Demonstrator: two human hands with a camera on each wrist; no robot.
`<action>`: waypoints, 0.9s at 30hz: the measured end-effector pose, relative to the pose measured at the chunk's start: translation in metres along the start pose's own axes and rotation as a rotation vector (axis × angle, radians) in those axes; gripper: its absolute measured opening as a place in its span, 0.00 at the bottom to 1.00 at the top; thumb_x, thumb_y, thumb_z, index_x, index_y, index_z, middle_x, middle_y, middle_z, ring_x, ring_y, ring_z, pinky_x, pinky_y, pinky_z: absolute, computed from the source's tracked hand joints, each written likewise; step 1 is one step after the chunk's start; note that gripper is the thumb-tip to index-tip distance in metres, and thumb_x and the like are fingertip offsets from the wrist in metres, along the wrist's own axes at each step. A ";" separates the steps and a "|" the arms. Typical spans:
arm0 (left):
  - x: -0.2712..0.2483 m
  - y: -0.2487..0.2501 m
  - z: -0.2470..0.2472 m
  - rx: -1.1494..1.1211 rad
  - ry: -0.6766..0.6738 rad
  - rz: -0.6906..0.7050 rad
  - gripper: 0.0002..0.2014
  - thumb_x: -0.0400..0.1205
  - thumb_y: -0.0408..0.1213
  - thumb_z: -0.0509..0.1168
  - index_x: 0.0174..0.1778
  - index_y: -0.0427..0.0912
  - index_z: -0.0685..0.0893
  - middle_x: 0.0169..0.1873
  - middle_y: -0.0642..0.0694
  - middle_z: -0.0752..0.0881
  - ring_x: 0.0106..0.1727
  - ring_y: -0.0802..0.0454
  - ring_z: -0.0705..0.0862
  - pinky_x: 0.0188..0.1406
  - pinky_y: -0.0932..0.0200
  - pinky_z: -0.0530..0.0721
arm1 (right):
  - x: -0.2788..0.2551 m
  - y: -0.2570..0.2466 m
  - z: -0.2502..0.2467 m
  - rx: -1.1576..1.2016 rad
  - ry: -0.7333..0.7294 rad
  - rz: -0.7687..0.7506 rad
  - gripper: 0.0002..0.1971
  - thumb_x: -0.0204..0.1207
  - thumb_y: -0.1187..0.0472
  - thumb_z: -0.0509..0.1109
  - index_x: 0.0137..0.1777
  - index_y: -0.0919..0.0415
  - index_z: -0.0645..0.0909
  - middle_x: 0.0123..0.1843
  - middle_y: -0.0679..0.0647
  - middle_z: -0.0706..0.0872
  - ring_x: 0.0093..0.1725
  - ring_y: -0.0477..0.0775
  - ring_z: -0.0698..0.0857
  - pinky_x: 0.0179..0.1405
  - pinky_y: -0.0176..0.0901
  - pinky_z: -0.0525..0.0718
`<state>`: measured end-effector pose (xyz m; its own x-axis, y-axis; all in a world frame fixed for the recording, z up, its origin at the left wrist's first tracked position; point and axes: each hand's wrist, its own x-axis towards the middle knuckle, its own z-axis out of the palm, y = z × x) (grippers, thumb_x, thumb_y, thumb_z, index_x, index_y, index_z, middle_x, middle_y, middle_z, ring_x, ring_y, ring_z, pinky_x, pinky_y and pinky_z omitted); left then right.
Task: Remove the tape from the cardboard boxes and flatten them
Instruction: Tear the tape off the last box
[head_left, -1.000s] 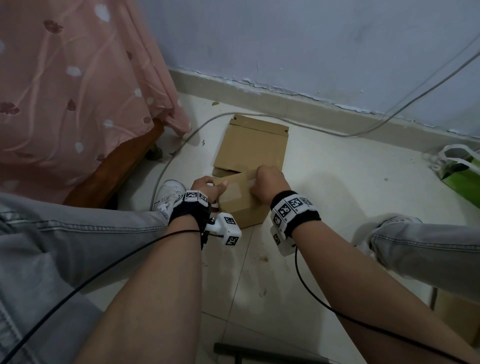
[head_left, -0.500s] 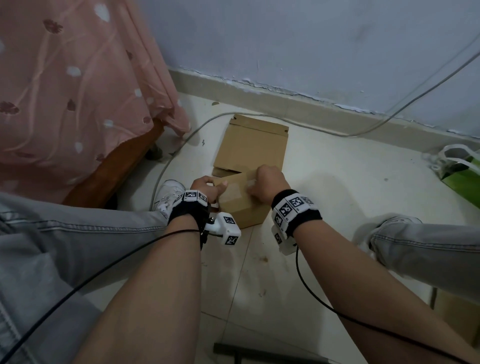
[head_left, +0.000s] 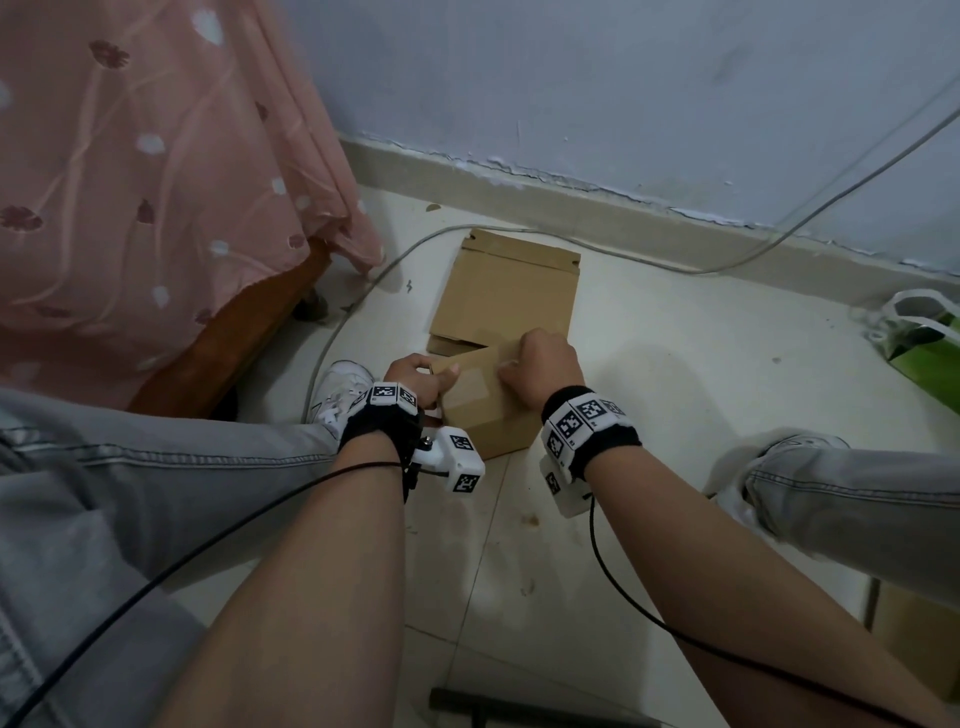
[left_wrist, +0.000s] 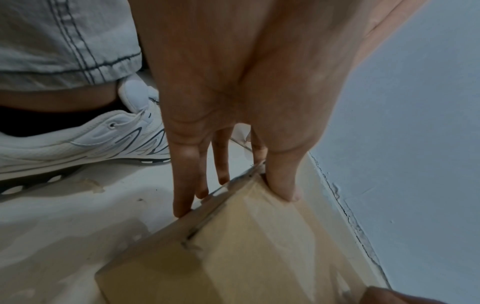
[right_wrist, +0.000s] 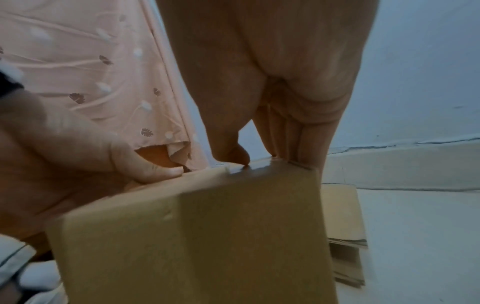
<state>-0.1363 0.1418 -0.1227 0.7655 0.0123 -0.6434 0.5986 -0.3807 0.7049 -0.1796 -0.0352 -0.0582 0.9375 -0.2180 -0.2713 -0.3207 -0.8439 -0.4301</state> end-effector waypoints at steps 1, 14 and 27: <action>-0.002 0.001 0.000 -0.010 -0.004 0.003 0.27 0.67 0.55 0.79 0.58 0.46 0.84 0.52 0.36 0.89 0.50 0.35 0.90 0.52 0.35 0.89 | 0.001 0.001 -0.001 0.017 -0.008 0.001 0.11 0.74 0.54 0.71 0.41 0.63 0.79 0.40 0.58 0.83 0.41 0.61 0.82 0.36 0.44 0.76; -0.001 0.001 -0.003 0.006 0.000 0.020 0.14 0.72 0.52 0.78 0.46 0.53 0.83 0.51 0.38 0.90 0.51 0.37 0.90 0.54 0.36 0.88 | -0.005 -0.009 -0.004 0.000 -0.012 0.008 0.11 0.74 0.56 0.73 0.42 0.62 0.76 0.41 0.57 0.79 0.41 0.60 0.80 0.38 0.46 0.78; -0.004 0.002 -0.002 -0.012 0.000 -0.016 0.27 0.60 0.57 0.79 0.52 0.51 0.84 0.50 0.38 0.90 0.51 0.36 0.90 0.53 0.35 0.88 | -0.003 -0.005 -0.002 0.044 0.007 0.030 0.12 0.75 0.54 0.72 0.37 0.62 0.76 0.38 0.57 0.81 0.40 0.61 0.82 0.36 0.44 0.76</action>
<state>-0.1374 0.1429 -0.1182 0.7560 0.0182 -0.6543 0.6132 -0.3691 0.6984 -0.1800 -0.0311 -0.0536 0.9282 -0.2461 -0.2789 -0.3540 -0.8147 -0.4592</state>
